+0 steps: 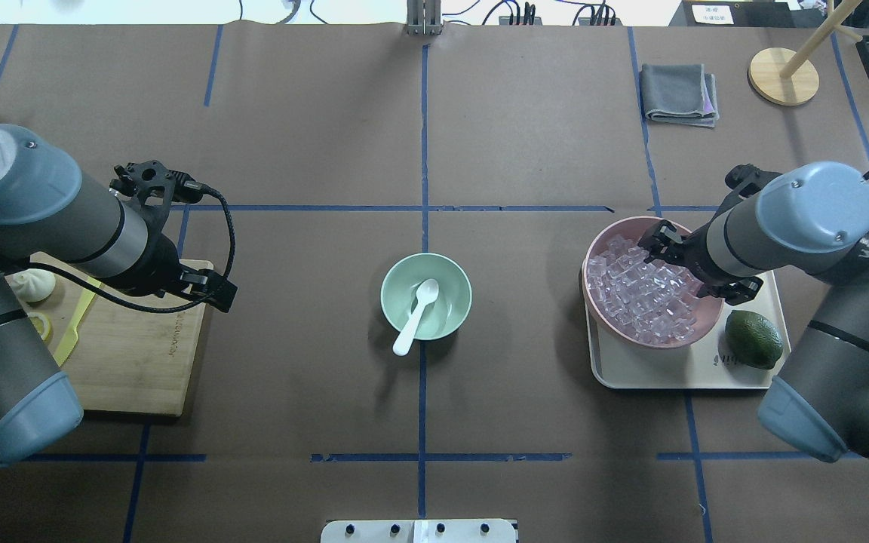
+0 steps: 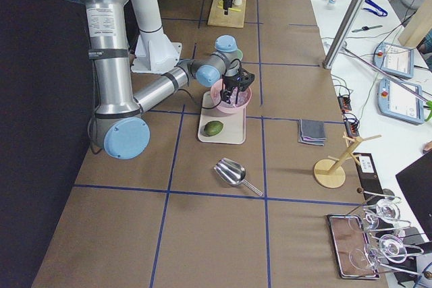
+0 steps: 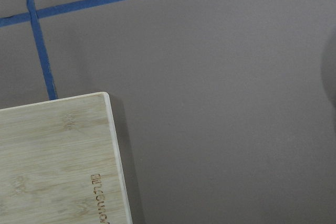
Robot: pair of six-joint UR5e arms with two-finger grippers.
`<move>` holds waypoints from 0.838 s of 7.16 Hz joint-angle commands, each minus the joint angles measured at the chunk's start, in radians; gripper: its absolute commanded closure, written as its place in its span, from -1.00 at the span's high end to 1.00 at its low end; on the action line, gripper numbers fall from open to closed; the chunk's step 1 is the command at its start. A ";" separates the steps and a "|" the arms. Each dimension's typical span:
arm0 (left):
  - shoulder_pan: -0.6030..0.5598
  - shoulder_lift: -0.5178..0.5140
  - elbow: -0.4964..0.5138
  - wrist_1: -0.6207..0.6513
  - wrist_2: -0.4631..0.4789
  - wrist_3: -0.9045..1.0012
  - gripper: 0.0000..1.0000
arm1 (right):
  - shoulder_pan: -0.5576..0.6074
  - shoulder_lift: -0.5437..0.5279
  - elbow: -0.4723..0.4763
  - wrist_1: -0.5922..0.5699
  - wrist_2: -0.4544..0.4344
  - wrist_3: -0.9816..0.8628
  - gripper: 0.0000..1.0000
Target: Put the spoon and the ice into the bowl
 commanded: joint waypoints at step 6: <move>0.001 0.001 -0.006 0.000 0.002 -0.005 0.98 | -0.022 0.022 -0.029 -0.011 -0.022 0.011 0.18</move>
